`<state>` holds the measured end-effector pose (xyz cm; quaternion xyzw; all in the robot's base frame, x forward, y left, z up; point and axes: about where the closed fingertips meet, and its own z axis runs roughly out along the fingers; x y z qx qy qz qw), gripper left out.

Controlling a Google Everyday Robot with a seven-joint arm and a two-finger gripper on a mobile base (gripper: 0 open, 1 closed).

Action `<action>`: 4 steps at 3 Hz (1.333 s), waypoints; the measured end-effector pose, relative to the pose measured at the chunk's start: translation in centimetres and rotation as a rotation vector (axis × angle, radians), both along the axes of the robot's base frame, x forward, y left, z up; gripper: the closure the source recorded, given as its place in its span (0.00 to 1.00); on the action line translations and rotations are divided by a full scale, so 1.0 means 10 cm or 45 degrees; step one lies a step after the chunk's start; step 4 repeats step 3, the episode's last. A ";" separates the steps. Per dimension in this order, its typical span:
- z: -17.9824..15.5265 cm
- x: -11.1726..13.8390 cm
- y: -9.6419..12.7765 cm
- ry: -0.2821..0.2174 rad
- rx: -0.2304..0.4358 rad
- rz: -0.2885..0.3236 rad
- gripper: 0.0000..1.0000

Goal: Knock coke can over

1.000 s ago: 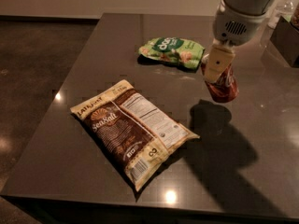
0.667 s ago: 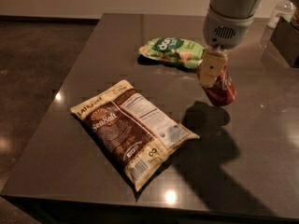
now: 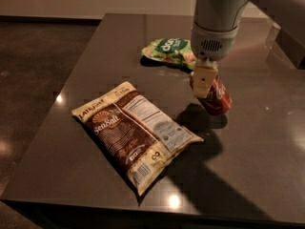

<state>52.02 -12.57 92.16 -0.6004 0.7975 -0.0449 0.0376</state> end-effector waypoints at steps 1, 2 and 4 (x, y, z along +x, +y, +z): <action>-0.01 0.06 0.04 -0.028 0.015 0.005 0.13; -0.01 0.12 0.08 -0.055 0.030 0.009 0.00; -0.01 0.12 0.08 -0.056 0.030 0.009 0.00</action>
Offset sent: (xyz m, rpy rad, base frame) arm 0.0059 0.0039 -0.0007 0.0116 -0.0212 0.0038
